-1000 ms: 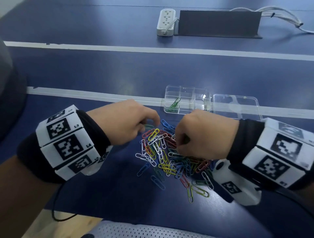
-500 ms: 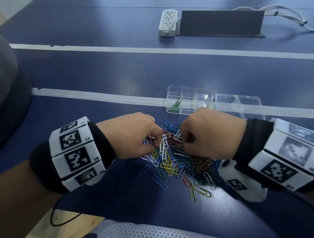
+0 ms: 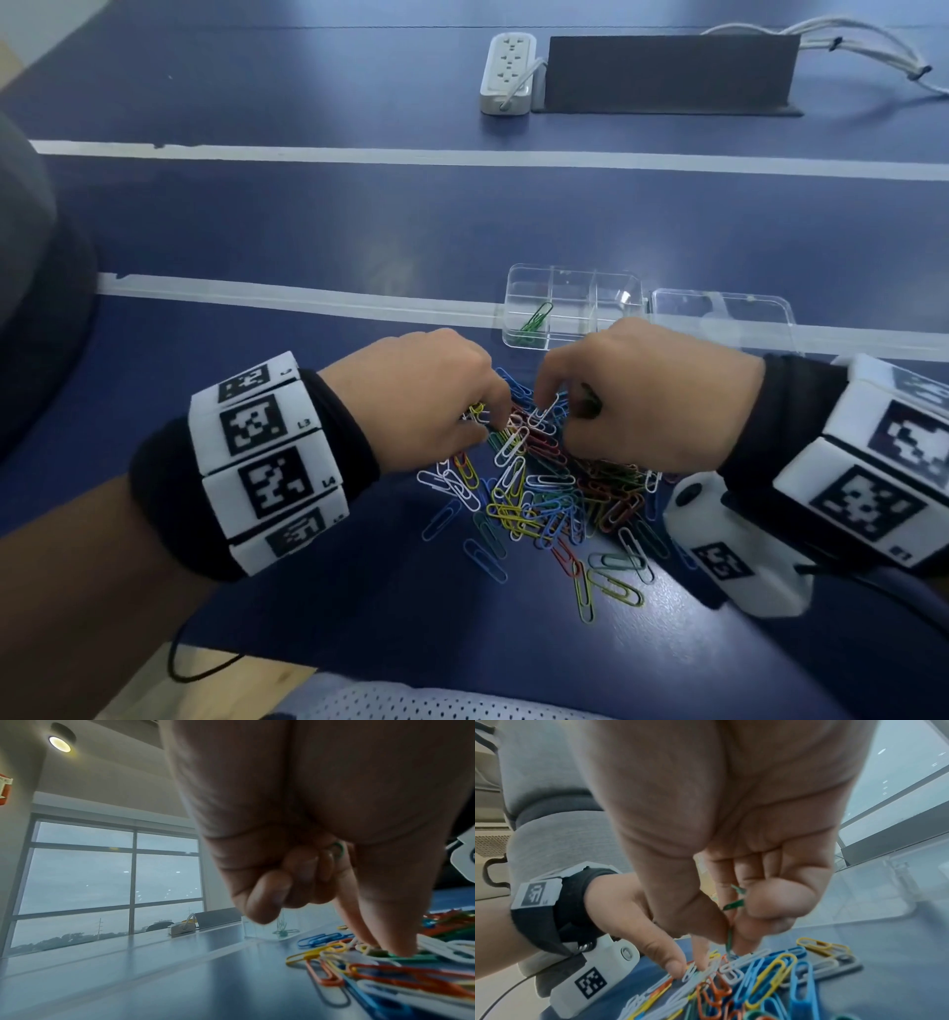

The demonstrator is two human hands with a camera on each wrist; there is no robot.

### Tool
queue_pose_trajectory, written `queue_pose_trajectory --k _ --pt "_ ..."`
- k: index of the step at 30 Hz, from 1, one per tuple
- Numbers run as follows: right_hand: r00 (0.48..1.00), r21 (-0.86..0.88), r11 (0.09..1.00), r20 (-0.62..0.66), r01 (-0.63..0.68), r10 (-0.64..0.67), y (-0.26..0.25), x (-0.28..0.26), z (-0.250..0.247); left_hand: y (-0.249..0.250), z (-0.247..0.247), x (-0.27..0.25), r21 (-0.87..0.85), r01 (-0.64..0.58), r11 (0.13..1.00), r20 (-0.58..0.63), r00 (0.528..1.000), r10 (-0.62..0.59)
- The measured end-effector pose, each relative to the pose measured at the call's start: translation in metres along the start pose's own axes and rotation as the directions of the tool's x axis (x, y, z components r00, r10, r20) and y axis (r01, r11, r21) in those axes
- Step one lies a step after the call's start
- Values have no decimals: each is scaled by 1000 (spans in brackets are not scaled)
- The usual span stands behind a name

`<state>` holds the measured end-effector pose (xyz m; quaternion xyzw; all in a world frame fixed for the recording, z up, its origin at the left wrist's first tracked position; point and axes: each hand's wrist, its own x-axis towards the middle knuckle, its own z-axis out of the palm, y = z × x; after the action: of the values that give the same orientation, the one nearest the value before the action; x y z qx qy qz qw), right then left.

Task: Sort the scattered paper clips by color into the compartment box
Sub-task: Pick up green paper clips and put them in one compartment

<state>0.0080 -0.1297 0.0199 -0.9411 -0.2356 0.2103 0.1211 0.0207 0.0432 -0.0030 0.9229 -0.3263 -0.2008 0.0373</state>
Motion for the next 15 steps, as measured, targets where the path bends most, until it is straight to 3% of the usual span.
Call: queue_pose_trajectory --k 9,15 --pt "999 36 999 -40 22 -20 4 4 -4 3 2 0 107 17 994 9 1000 -18" --pt "970 74 997 -241 -17 35 7 23 -16 -2 -13 -1 -120 32 992 -122 991 -46"
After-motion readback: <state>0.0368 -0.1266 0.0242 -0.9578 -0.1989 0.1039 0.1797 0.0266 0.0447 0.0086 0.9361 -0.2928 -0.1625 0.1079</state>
